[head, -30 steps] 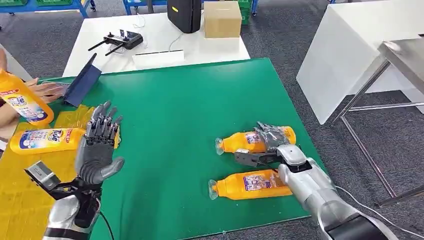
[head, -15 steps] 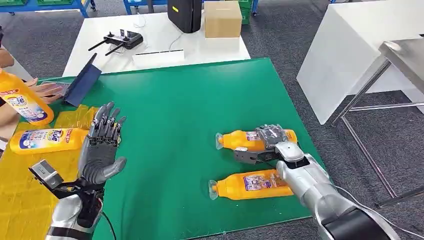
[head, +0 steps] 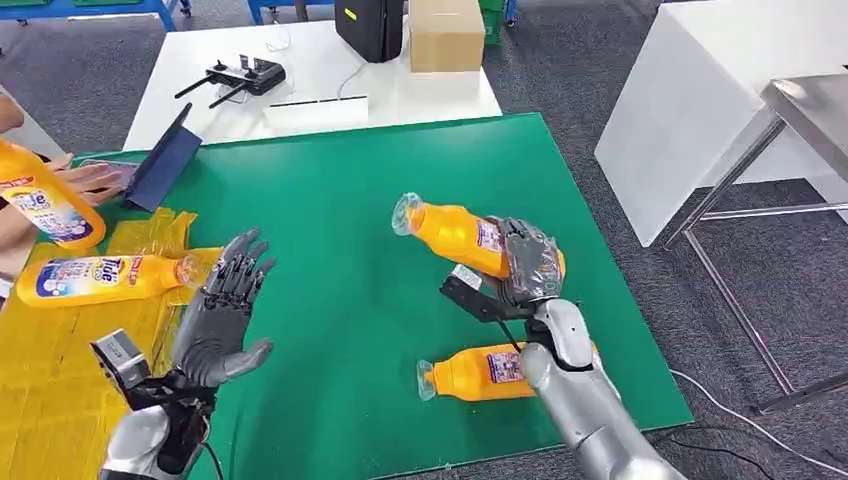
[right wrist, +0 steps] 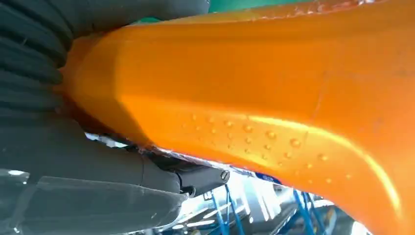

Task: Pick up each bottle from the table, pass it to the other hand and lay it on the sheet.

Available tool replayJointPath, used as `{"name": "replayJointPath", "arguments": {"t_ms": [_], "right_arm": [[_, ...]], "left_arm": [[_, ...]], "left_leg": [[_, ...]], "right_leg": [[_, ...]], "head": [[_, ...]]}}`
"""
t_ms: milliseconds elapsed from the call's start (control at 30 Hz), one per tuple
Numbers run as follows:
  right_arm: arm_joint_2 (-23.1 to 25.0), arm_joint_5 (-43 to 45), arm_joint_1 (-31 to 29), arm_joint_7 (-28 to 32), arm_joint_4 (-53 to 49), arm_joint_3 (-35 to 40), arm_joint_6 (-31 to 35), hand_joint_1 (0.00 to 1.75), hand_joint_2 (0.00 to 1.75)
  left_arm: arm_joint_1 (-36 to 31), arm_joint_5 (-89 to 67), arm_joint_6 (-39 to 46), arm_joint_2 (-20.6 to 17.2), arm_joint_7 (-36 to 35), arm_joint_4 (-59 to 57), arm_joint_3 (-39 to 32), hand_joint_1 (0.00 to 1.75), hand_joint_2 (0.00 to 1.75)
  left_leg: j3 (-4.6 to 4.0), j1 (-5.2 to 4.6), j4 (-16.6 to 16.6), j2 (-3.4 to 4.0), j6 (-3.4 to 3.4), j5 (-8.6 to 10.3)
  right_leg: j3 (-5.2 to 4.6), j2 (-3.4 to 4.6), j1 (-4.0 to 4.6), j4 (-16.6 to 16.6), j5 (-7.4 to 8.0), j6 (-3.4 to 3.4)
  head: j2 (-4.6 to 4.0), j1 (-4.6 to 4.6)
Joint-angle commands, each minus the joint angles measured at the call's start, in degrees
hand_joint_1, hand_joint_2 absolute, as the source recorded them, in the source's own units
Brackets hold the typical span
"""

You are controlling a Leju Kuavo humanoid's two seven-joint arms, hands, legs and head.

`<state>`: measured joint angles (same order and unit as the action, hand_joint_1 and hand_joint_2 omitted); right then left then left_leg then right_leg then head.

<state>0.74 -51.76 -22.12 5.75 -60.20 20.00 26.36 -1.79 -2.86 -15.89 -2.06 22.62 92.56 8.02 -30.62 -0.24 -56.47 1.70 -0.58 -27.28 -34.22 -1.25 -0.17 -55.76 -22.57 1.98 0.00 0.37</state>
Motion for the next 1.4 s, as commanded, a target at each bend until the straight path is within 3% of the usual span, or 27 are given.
{"name": "replayJointPath", "arguments": {"t_ms": [33,67,200,233,333,433,733,1067,1400], "right_arm": [[5.4,8.3,4.4,8.0,-13.0,-7.0,6.0,1.69,1.75],[6.9,10.0,5.2,9.4,-14.9,-8.0,9.4,1.55,1.75],[10.3,23.8,7.2,15.8,-20.0,-7.1,9.3,1.61,1.75],[11.0,28.6,7.5,16.8,-20.3,-5.9,6.3,1.61,1.75],[11.0,36.5,5.4,15.9,-14.3,-0.7,-3.8,1.4,1.75],[11.5,40.0,2.7,16.4,-6.8,3.8,-11.1,1.43,1.75],[12.9,39.7,2.0,17.9,-4.3,8.9,-13.3,1.47,1.75],[15.5,36.5,-0.8,17.4,4.7,16.6,-14.3,1.64,1.75],[15.9,34.5,-1.3,16.5,6.8,19.0,-13.9,1.61,1.75]], "left_arm": [[-1.9,-0.8,-0.2,-3.4,-1.5,-1.8,5.4,0.0,1.75],[-2.5,-0.9,-0.2,-3.5,-2.2,-2.4,6.2,0.0,1.75],[-6.0,-0.8,1.2,-3.8,-4.6,-5.7,9.1,0.0,1.75],[-6.8,-0.4,1.5,-4.0,-4.8,-6.3,9.6,0.0,1.75],[-8.7,1.1,1.3,-4.9,-5.0,-7.4,10.4,0.0,1.75],[-10.6,1.9,0.8,-5.2,-4.9,-8.7,11.4,0.0,1.75],[-11.9,3.0,0.2,-5.2,-4.8,-9.5,12.3,0.0,1.75],[-15.2,4.8,-0.1,-4.1,-4.8,-11.7,14.0,0.0,1.75],[-15.1,4.9,0.0,-3.8,-4.8,-11.8,14.4,0.0,1.75]], "left_leg": [[0.08,0.03,0.0,-0.15,0.05,-0.05],[0.01,0.01,0.0,-0.13,0.05,-0.03],[-0.02,-0.07,0.0,-0.18,0.05,0.01],[0.0,-0.02,0.0,-0.28,0.09,-0.02],[0.07,0.01,0.0,-0.17,0.09,-0.02],[0.11,0.05,0.0,-0.03,0.08,0.01],[0.16,0.06,0.0,-0.05,0.06,-0.01],[0.09,0.02,0.0,-0.04,0.08,0.02],[0.28,0.14,0.0,-0.22,0.09,-0.06]], "right_leg": [[0.1,0.06,0.01,0.0,-0.05,-0.01],[0.02,0.05,-0.02,0.0,-0.03,-0.02],[-0.02,-0.06,-0.08,0.0,-0.03,-0.02],[0.03,-0.11,-0.04,-0.1,-0.08,-0.05],[0.07,0.02,-0.01,0.0,-0.03,-0.05],[0.09,0.13,0.0,0.0,0.04,-0.05],[0.15,0.13,0.02,0.0,-0.02,-0.01],[0.09,0.1,-0.01,0.0,0.01,-0.04],[0.32,0.13,0.1,0.0,-0.06,-0.02]], "head": [[0.0,0.0],[0.0,0.04],[0.0,0.0],[0.0,0.0],[0.0,0.0],[0.0,0.0],[0.0,0.0],[0.0,0.02],[0.0,0.02]]}}
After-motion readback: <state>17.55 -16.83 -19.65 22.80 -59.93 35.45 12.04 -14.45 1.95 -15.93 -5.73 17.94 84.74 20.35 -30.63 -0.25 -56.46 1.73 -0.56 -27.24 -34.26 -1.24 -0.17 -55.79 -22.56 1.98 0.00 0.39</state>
